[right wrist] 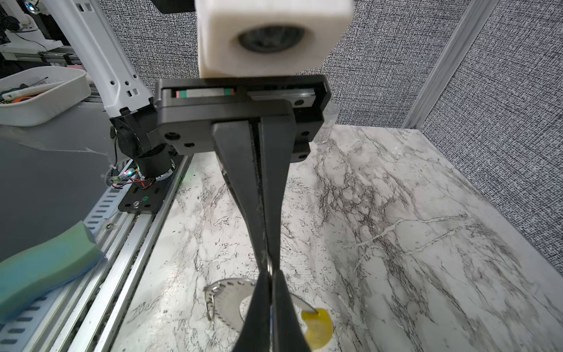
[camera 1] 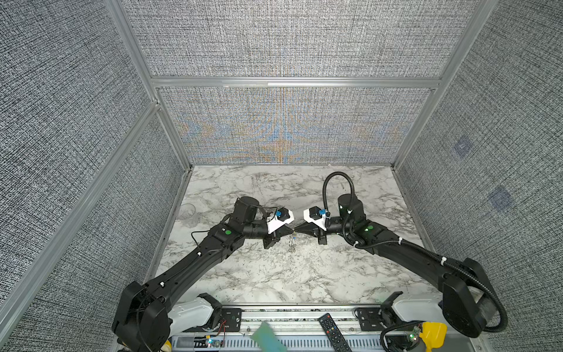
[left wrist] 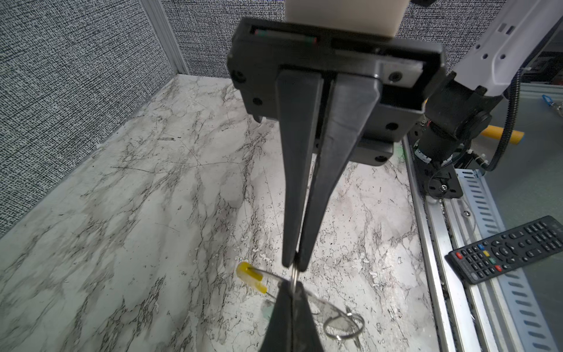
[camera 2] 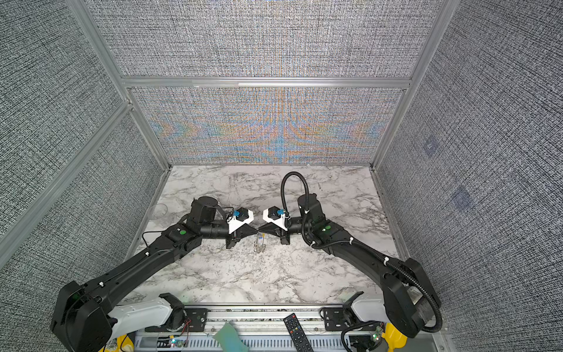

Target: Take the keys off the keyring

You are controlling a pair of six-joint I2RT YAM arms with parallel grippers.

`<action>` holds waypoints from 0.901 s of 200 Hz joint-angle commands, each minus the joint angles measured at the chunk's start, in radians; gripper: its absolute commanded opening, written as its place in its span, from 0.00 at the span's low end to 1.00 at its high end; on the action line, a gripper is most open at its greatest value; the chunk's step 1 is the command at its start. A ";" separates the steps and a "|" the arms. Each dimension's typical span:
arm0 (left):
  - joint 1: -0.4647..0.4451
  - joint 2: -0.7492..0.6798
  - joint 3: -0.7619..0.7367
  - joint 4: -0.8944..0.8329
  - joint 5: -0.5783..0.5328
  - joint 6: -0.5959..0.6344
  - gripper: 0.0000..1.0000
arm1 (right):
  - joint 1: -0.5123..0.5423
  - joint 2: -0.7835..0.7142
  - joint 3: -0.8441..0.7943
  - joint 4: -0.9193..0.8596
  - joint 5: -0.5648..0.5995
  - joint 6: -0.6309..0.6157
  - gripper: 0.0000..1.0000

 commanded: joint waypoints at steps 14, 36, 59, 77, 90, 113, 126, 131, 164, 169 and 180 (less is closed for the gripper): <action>0.001 -0.023 -0.025 0.062 -0.006 -0.014 0.23 | 0.002 0.000 0.002 0.003 -0.008 0.007 0.00; 0.002 -0.089 -0.080 0.134 -0.114 -0.134 0.32 | 0.000 -0.015 -0.030 0.094 -0.006 0.054 0.00; 0.011 -0.170 -0.202 0.327 -0.092 -0.199 0.24 | -0.003 -0.023 -0.082 0.254 -0.010 0.138 0.00; 0.011 -0.204 -0.289 0.492 -0.089 -0.271 0.25 | -0.002 -0.019 -0.117 0.368 -0.019 0.193 0.00; 0.011 -0.210 -0.327 0.551 -0.092 -0.297 0.24 | -0.003 -0.014 -0.136 0.438 -0.027 0.232 0.00; 0.011 -0.200 -0.376 0.681 -0.069 -0.336 0.24 | -0.002 -0.002 -0.151 0.499 -0.043 0.266 0.00; 0.010 -0.196 -0.396 0.743 -0.074 -0.363 0.24 | -0.002 0.001 -0.151 0.506 -0.050 0.271 0.00; 0.010 -0.192 -0.400 0.753 -0.072 -0.364 0.24 | -0.003 0.003 -0.151 0.505 -0.052 0.272 0.00; 0.009 -0.157 -0.394 0.775 -0.040 -0.366 0.24 | 0.000 0.004 -0.146 0.496 -0.059 0.272 0.00; 0.009 -0.153 -0.394 0.781 -0.036 -0.365 0.24 | -0.001 0.006 -0.145 0.495 -0.060 0.272 0.00; 0.009 -0.143 -0.391 0.798 -0.022 -0.367 0.23 | -0.001 0.007 -0.142 0.491 -0.063 0.273 0.00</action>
